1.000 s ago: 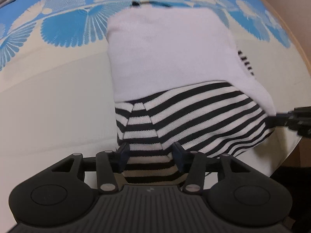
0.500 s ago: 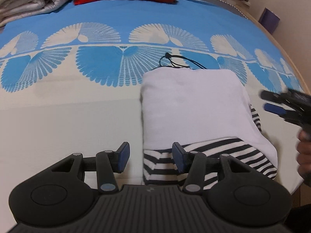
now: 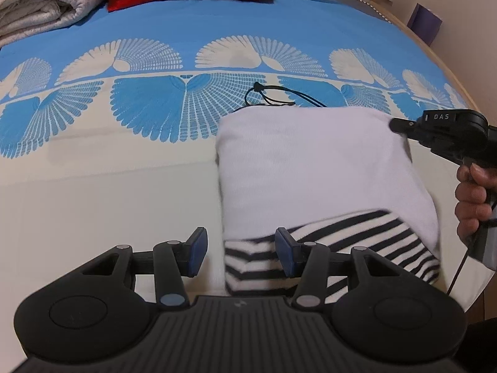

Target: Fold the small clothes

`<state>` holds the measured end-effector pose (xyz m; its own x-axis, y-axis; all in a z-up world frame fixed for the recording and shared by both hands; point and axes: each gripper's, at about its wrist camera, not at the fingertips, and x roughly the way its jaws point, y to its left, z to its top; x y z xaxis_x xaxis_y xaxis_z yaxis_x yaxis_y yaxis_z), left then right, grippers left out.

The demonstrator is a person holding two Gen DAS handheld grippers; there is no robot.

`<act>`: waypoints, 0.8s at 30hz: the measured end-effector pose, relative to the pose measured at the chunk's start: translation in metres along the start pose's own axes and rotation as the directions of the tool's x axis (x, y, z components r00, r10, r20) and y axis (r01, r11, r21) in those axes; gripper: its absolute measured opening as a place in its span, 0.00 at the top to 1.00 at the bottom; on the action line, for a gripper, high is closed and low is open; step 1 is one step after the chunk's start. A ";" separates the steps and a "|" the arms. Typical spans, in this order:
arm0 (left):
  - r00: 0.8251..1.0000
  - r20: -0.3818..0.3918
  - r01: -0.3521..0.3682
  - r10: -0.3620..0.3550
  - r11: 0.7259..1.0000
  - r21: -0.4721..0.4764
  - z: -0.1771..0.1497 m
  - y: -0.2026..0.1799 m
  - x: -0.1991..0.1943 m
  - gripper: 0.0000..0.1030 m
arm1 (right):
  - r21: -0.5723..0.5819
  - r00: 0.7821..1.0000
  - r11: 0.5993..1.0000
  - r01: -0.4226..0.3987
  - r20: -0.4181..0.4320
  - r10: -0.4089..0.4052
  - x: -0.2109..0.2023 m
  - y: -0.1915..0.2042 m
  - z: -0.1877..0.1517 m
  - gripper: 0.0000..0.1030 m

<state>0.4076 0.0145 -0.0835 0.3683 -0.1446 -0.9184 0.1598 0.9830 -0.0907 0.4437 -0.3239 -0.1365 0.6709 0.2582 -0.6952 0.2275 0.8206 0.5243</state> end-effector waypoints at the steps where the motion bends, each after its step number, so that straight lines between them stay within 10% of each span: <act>1: 1.000 0.000 0.000 0.000 1.000 0.000 -0.001 0.000 0.000 0.47 | 0.015 1.000 0.999 0.030 0.005 -0.031 0.000 -0.004 0.002 0.98; 12: 1.000 0.003 0.010 -0.010 1.000 0.003 -0.001 -0.001 -0.002 0.47 | -0.115 0.983 0.976 0.183 0.032 -0.180 -0.008 0.007 -0.013 0.78; 16: 0.999 0.022 0.033 -0.033 0.999 0.000 0.002 -0.005 -0.005 0.47 | -0.245 0.999 0.969 0.025 0.042 -0.015 -0.047 0.022 -0.022 0.78; 19: 0.998 0.030 0.054 -0.054 0.998 -0.010 0.004 -0.010 -0.007 0.47 | -0.387 0.989 0.911 -0.140 -0.102 0.109 -0.059 0.037 -0.045 0.78; 24: 0.997 0.029 0.078 -0.078 0.997 -0.010 0.006 -0.018 -0.004 0.47 | -0.599 0.960 0.800 -0.026 -0.237 -0.147 -0.033 0.031 -0.095 0.81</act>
<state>0.4082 -0.0033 -0.0759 0.3808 -0.2241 -0.8971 0.1788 0.9697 -0.1663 0.3612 -0.2582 -0.1436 0.4438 0.2484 -0.8610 -0.2583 0.9555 0.1426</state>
